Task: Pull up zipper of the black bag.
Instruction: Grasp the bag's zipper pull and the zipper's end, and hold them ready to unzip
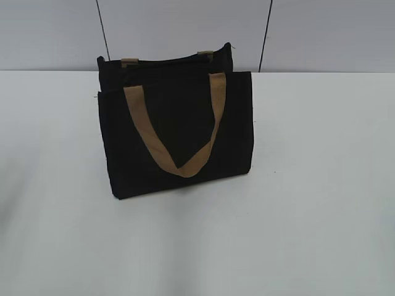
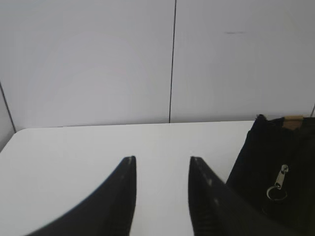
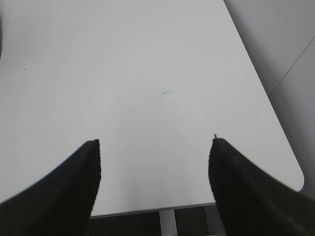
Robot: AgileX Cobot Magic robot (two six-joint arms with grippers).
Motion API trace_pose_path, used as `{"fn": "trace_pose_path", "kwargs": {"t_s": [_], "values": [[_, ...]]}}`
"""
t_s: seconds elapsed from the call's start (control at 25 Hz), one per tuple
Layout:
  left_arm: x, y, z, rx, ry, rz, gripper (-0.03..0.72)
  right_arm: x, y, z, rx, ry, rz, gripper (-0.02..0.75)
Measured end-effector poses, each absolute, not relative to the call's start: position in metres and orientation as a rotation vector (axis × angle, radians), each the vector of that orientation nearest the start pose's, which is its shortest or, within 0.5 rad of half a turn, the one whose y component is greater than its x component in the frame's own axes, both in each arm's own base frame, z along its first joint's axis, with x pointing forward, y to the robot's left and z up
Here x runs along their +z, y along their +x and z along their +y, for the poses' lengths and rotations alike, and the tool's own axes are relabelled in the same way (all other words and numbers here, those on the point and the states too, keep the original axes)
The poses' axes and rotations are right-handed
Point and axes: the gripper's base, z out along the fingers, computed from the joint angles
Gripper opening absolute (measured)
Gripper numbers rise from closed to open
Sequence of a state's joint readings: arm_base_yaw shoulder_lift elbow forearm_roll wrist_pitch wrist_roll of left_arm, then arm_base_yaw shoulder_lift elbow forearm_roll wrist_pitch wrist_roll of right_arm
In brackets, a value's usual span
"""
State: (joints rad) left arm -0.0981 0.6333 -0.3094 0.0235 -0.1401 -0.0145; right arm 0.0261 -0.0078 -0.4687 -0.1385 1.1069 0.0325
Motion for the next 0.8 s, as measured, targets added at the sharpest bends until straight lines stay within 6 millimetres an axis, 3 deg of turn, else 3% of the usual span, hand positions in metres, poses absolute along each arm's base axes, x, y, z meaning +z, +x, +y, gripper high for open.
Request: {"fn": "trace_pose_path", "kwargs": {"t_s": [0.24,0.8], "values": [[0.230,0.168,-0.025,-0.106,0.140,1.708,0.316,0.266,-0.005,-0.011,-0.133,0.015,2.108,0.522],[0.169,0.228,-0.063,-0.308,0.395,1.820,0.320,0.266,-0.005,-0.011,-0.131,0.015,2.108,0.522]]}}
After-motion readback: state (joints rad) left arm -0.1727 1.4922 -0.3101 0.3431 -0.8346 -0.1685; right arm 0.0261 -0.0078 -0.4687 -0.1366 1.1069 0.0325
